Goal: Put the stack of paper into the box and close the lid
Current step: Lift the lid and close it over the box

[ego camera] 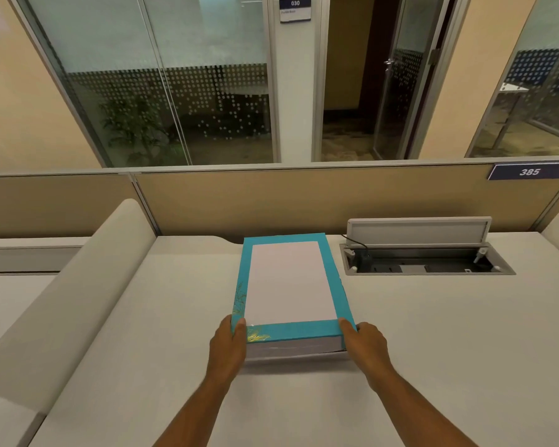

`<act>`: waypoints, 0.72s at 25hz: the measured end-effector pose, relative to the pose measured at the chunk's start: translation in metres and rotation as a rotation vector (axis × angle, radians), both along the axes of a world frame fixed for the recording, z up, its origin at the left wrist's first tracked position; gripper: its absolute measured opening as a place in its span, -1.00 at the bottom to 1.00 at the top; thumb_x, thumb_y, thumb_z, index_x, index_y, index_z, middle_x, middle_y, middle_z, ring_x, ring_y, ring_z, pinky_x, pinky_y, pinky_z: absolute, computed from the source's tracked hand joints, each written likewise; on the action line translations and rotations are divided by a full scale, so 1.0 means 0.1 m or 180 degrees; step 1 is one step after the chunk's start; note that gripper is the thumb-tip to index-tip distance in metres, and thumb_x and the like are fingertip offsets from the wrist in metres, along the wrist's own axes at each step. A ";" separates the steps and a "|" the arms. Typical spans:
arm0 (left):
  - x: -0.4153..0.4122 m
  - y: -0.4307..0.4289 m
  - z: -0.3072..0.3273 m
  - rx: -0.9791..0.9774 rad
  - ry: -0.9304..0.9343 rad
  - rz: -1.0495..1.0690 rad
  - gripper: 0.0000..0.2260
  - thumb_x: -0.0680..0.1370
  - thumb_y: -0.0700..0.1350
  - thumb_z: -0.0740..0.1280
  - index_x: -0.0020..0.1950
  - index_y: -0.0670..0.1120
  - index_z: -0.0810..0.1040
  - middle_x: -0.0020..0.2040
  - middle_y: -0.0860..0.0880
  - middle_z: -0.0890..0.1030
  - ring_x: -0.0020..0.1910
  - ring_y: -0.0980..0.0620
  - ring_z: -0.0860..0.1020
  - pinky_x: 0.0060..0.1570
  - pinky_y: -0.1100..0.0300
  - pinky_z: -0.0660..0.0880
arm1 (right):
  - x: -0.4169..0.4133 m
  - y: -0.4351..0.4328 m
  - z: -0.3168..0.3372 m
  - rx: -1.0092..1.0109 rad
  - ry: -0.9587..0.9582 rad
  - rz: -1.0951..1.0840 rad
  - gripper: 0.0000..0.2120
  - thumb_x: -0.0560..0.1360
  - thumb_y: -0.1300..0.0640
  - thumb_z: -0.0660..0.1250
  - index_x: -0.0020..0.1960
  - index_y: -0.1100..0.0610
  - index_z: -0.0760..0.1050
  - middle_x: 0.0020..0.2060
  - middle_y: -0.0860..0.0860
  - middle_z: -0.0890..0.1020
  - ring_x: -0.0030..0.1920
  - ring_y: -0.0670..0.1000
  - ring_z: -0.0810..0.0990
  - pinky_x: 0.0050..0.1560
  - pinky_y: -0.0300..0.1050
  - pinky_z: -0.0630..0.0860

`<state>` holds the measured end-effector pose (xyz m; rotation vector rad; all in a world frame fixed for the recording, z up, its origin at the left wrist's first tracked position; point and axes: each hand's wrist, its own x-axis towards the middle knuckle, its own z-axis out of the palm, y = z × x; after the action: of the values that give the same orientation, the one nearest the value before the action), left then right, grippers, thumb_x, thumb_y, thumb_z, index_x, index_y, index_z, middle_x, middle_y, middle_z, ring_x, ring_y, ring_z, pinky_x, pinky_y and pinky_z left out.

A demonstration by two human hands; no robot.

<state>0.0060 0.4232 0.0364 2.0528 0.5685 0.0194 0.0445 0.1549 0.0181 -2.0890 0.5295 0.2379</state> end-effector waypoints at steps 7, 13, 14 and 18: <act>0.02 -0.01 -0.04 -0.0367 0.0031 0.0190 -0.74 0.74 -0.01 0.19 0.35 -0.07 0.53 0.10 -0.12 0.68 -0.02 -0.04 0.69 -0.26 0.25 0.57 | -0.02 -0.05 -0.09 -0.0161 0.0110 0.0146 -0.59 0.62 -0.25 0.22 -0.13 0.08 0.49 -0.18 0.05 0.63 -0.18 0.03 0.64 -0.27 -0.13 0.53; 0.03 0.02 -0.06 -0.0326 0.0189 0.0200 -0.77 0.73 -0.04 0.20 0.27 -0.06 0.58 0.05 -0.08 0.70 -0.11 0.03 0.66 -0.36 0.29 0.48 | -0.03 -0.07 -0.12 -0.0125 0.0110 0.0171 -0.60 0.62 -0.23 0.24 -0.13 0.09 0.48 -0.17 0.06 0.63 -0.16 0.04 0.64 -0.26 -0.11 0.54; 0.03 0.03 -0.08 -0.0314 0.0213 0.0201 -0.78 0.72 -0.04 0.20 0.25 -0.06 0.59 0.04 -0.08 0.70 -0.13 0.06 0.65 -0.36 0.28 0.47 | -0.04 -0.07 -0.13 -0.0126 0.0117 0.0182 -0.60 0.62 -0.23 0.24 -0.14 0.09 0.48 -0.18 0.06 0.63 -0.17 0.03 0.64 -0.27 -0.12 0.53; 0.03 0.03 -0.16 -0.0404 0.0282 0.0287 -0.79 0.68 -0.10 0.21 0.08 -0.11 0.63 -0.03 -0.14 0.71 -0.10 -0.08 0.65 -0.18 0.07 0.53 | -0.06 -0.07 -0.20 -0.0146 0.0174 0.0191 -0.62 0.63 -0.21 0.24 -0.15 0.08 0.47 -0.15 0.07 0.64 -0.18 0.01 0.63 -0.23 -0.06 0.58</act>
<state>0.0093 0.4261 0.0203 1.9107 0.6996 -0.0534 0.0383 0.1483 -0.0017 -2.1501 0.5095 0.3211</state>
